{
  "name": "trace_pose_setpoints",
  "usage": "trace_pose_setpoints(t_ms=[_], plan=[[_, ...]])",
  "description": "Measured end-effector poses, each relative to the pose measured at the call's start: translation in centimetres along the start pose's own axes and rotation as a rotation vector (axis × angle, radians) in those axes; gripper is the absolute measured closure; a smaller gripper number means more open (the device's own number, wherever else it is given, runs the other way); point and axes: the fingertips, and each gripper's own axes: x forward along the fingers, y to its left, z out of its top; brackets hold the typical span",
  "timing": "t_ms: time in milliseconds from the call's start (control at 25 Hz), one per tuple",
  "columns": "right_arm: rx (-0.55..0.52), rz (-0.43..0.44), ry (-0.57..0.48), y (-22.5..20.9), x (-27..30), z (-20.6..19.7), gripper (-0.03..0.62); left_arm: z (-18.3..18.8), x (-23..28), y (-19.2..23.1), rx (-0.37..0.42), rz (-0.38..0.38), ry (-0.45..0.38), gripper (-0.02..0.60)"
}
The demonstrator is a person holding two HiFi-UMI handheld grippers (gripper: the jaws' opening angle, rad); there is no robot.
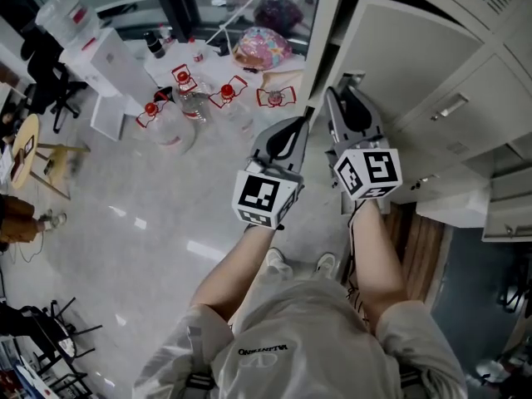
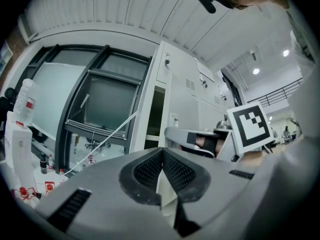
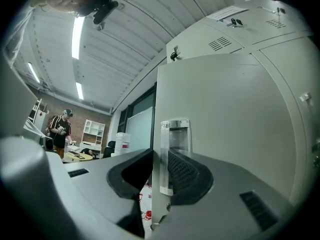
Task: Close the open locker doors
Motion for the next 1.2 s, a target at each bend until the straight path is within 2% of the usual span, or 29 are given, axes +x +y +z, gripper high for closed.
trace_pose_setpoints(t_ms=[560,1200], plan=[[-0.023,-0.025,0.008,-2.3,3.9,-0.6,0.528,-1.3,1.5,1.4,-0.02,-0.016,0.014,0.58],[-0.011,-0.069,0.024,-4.2,6.4,-1.1,0.54,-1.7,1.9,1.8,-0.018,-0.011,0.022,0.58]])
